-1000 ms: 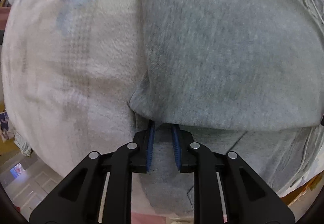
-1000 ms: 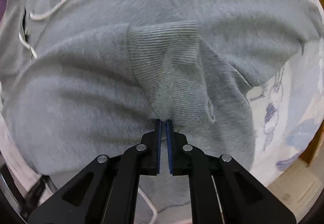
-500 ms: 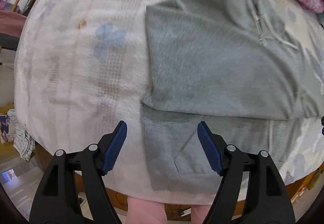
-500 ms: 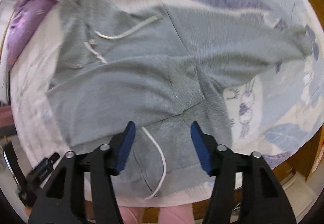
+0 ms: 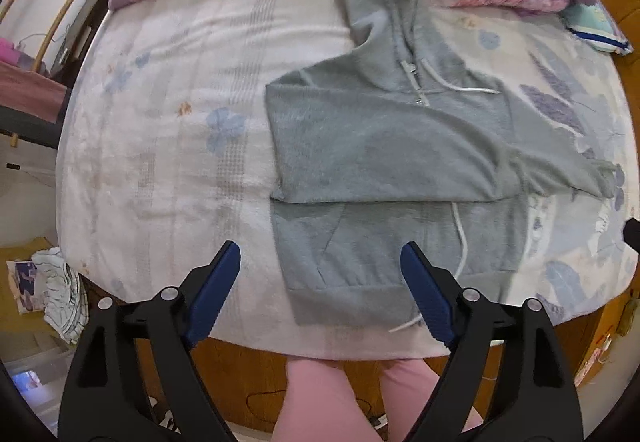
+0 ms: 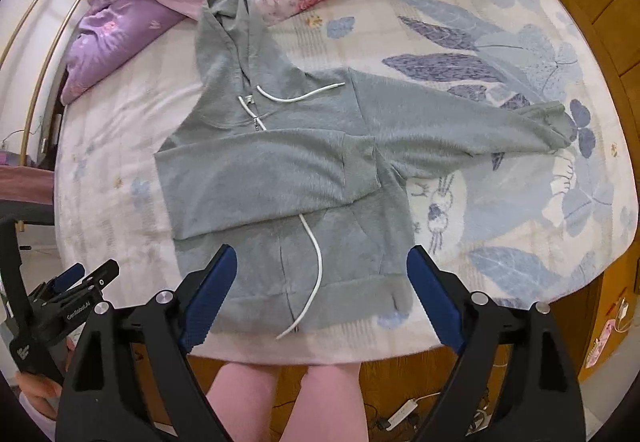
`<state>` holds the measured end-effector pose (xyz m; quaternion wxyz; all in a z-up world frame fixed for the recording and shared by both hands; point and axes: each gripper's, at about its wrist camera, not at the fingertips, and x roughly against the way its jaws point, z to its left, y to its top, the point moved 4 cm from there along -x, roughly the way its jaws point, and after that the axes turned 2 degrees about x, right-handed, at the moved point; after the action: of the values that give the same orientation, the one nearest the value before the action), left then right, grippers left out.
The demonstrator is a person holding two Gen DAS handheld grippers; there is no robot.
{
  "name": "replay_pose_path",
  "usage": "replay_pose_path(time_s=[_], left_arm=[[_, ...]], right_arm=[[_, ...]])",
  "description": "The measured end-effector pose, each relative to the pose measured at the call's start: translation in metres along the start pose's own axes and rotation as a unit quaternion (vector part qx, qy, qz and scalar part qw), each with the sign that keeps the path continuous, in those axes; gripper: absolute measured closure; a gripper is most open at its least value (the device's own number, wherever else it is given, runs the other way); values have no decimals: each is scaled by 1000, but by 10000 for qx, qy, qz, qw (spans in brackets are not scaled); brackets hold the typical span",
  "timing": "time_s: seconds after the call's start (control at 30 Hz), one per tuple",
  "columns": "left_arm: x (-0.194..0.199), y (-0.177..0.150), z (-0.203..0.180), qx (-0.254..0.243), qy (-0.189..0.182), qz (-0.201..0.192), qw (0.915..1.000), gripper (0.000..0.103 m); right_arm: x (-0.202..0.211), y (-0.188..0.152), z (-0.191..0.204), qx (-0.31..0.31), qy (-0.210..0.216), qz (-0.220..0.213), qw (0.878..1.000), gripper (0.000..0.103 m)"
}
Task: Fold large clothes
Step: 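Open both tools and pull back from the hoodie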
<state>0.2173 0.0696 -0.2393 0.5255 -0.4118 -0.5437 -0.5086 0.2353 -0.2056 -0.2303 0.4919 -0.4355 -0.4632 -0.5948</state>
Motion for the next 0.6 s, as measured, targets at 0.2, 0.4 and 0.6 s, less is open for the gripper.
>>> replay_pose_path(time_s=[0.2,0.4,0.6], left_arm=[[40,-26,-14,-254,-59,-419,9988,20],[55,-55,-16,-521,-206,-629,9964,20],[62,-84,-18,-744,-344,-858,9929,20]], right_arm=[[40,-23,13,59,92,-331,9994,19],[67,-50,16,-199,1,-731,9971,18],[78,-85,1,-725,-187,-872,9934,17]])
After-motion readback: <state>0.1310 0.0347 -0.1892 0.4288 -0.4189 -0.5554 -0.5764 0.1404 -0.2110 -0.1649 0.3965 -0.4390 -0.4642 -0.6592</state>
